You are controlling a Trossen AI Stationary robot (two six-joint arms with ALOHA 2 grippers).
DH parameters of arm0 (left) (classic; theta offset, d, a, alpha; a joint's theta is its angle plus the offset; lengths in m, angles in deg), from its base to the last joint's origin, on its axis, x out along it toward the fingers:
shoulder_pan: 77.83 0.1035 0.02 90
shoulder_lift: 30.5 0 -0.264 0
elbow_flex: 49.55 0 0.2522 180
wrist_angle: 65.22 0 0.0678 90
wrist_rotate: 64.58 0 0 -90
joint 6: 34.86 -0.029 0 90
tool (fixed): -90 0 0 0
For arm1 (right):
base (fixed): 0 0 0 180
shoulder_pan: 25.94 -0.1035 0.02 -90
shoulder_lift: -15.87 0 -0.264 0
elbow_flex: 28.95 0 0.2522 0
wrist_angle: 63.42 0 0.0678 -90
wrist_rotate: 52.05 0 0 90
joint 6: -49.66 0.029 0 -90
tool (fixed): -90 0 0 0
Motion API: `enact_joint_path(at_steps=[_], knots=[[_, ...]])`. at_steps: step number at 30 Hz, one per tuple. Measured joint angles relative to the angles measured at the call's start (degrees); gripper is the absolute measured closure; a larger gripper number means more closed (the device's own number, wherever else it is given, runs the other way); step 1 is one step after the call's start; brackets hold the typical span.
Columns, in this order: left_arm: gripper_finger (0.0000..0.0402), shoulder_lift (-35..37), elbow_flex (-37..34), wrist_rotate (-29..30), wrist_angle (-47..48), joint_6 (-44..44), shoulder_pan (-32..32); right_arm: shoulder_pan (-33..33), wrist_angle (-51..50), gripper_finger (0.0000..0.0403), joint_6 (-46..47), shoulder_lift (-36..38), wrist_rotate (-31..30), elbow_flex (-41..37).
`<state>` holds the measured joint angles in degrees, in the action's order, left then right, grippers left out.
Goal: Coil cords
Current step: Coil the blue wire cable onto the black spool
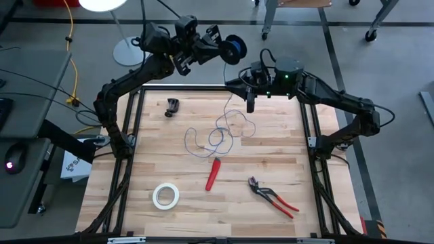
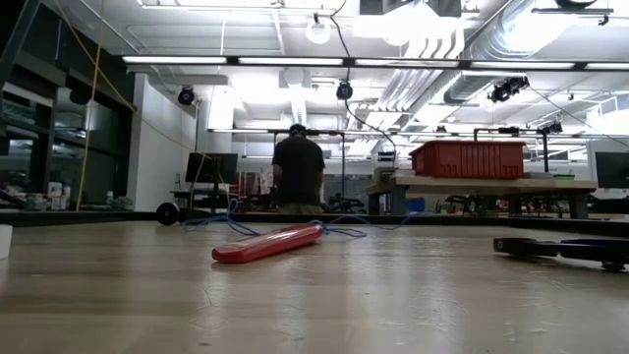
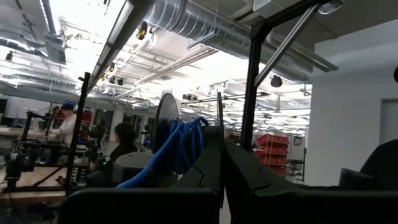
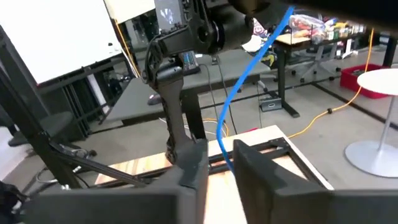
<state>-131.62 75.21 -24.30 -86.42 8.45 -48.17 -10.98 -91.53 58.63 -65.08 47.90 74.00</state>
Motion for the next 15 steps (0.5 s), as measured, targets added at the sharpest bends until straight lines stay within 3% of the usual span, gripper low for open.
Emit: enact_joint_path(at_steps=[3,10,15], knots=[[0.0401,0.00,0.00,-0.10,0.54,-0.06,1.01,-0.02,0.00,0.0392,-0.59,0.00,0.11,0.00],[0.0401,0.16,0.00,-2.23,1.75,0.09,4.76,-1.25,-1.93,0.0402,-1.08,0.32,0.88,0.00],[0.0401,2.62,-0.02,-5.07,18.67,-6.39,9.48,-2.43,-5.09,0.0402,-1.51,2.21,1.05,0.00]])
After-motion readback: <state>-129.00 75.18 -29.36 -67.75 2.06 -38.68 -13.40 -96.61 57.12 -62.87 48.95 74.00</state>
